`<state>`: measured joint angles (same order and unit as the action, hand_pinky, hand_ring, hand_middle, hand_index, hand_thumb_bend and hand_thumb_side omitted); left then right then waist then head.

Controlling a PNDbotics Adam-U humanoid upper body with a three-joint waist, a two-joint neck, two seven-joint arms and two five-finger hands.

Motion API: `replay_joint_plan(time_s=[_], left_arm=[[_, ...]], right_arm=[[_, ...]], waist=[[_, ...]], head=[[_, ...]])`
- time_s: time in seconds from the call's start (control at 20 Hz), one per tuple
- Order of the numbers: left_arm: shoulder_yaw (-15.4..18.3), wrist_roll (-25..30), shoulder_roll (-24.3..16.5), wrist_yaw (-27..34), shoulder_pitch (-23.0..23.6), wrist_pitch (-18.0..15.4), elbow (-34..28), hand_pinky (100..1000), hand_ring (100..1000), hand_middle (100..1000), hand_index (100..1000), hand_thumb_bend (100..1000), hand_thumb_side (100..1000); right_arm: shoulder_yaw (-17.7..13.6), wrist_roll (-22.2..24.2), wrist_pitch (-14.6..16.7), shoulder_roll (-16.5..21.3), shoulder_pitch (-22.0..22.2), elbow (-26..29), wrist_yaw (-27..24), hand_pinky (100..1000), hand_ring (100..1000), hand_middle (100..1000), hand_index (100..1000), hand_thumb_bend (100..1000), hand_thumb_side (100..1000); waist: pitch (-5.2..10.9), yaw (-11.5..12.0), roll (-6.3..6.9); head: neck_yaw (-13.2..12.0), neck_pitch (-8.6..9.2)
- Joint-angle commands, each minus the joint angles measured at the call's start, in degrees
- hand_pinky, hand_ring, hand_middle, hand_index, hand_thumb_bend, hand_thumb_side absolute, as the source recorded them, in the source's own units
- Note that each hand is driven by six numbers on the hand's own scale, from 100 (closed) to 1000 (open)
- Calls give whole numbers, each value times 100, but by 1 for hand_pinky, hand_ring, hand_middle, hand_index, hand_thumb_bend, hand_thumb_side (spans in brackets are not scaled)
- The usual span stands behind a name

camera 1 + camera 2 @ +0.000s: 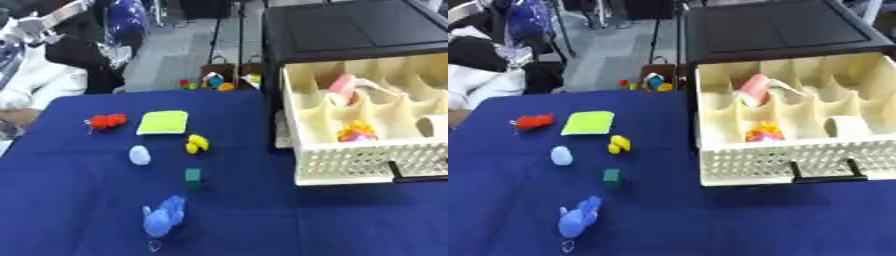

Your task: Pick up objects from table and place into drawer.

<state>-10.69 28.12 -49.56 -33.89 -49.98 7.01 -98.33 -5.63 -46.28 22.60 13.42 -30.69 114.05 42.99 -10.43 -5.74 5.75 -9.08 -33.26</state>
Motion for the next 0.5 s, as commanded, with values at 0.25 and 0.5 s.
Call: replay_joint_plan(time_s=[0.25, 0.5], left_arm=[[-185, 81, 575, 140, -780, 32, 17, 481, 612, 600, 650, 100, 630], [-287, 33, 1010, 192, -1148, 89, 232, 474, 607, 595, 646, 100, 625]], right_arm=[[43, -52, 127, 57, -54, 54, -61, 601, 654, 651, 756, 100, 1000], [66, -41, 151, 55, -78, 54, -98, 601, 654, 651, 757, 100, 1000]], waist=[[148, -146, 69], [140, -267, 130]], head=[[-24, -131], [-81, -137]])
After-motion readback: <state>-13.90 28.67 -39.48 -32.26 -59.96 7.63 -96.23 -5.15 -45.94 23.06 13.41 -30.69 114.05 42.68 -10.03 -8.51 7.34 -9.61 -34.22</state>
